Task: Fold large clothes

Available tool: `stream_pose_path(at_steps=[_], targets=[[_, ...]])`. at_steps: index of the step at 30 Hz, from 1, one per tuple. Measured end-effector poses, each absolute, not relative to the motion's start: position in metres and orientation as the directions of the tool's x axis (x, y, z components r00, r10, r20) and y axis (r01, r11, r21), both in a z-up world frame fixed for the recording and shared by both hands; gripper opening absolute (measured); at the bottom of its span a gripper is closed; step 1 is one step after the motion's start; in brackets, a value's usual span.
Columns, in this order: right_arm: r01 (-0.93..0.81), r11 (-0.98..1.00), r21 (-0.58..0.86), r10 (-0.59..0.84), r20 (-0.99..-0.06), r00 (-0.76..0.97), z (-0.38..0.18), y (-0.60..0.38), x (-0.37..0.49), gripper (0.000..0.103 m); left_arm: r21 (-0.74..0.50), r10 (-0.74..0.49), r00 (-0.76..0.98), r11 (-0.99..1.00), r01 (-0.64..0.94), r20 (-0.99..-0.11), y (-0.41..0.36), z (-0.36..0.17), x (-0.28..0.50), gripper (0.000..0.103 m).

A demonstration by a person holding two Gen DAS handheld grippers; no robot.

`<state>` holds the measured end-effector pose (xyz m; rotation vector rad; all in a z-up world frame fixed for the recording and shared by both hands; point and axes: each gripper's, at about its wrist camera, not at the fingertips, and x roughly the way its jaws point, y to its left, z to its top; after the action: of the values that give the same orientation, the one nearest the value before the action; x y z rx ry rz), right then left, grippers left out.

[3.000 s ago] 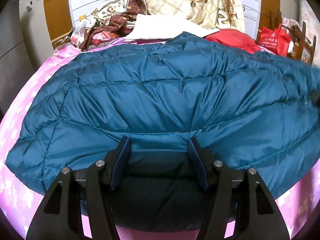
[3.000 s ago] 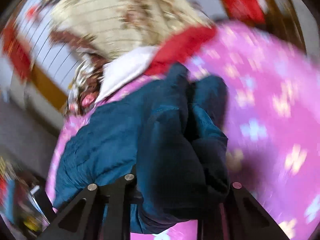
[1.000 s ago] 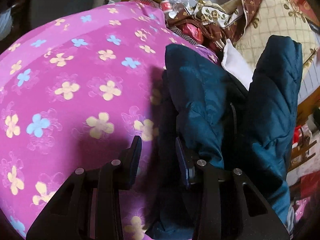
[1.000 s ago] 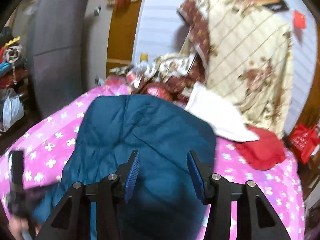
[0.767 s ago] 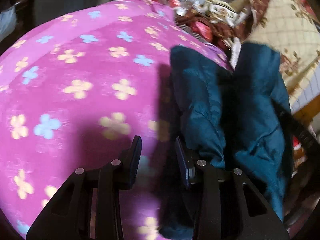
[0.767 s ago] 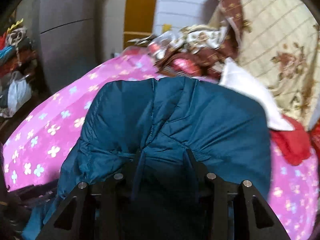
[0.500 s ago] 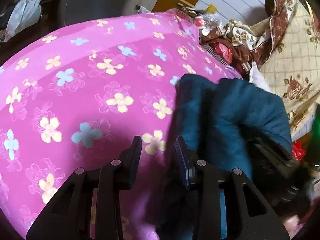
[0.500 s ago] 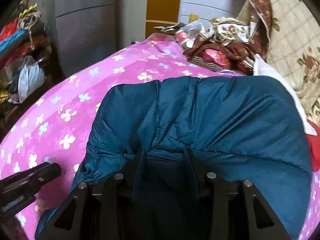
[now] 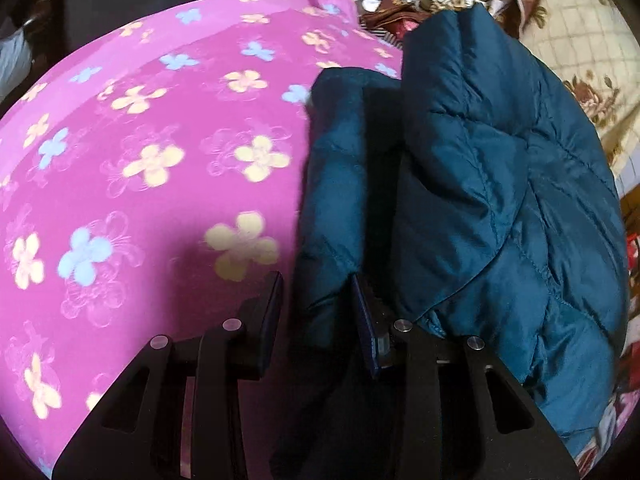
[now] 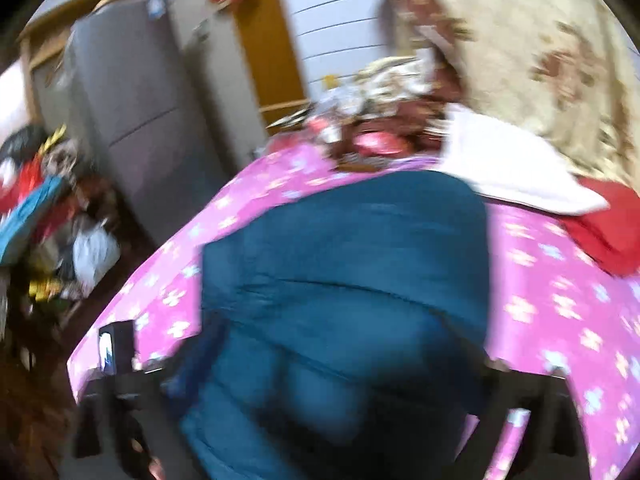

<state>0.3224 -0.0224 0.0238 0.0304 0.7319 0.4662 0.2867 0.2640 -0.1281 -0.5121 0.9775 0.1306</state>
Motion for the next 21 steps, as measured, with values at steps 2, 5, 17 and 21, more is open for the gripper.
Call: stream_pose_path(at_steps=[2, 5, 17, 21], targets=[[-0.318, 0.934, 0.164, 0.340, -0.686, 0.644, 0.007, -0.061, 0.332, 0.103, -0.399, -0.167, 0.570, 0.863, -0.310, -0.804, 0.263, -0.130, 0.289, 0.026], [-0.215, 0.948, 0.234, 0.317, -0.738, 0.596, -0.029, -0.102, 0.352, 0.103, -0.444, -0.219, 0.578, 0.851, -0.281, -0.786, 0.258, -0.133, 0.292, 0.026], [-0.201, 0.553, 0.808, 0.810, -0.465, 0.357, -0.099, -0.150, 0.389, 0.075, -0.378, -0.166, 0.594, 0.891, -0.252, -0.787, 0.215, -0.127, 0.309, 0.020], [-0.203, 0.573, 0.794, 0.786, -0.461, 0.412, -0.092, -0.183, 0.383, 0.074, -0.357, -0.181, 0.594, 0.914, -0.193, -0.784, 0.173, -0.124, 0.321, 0.020]])
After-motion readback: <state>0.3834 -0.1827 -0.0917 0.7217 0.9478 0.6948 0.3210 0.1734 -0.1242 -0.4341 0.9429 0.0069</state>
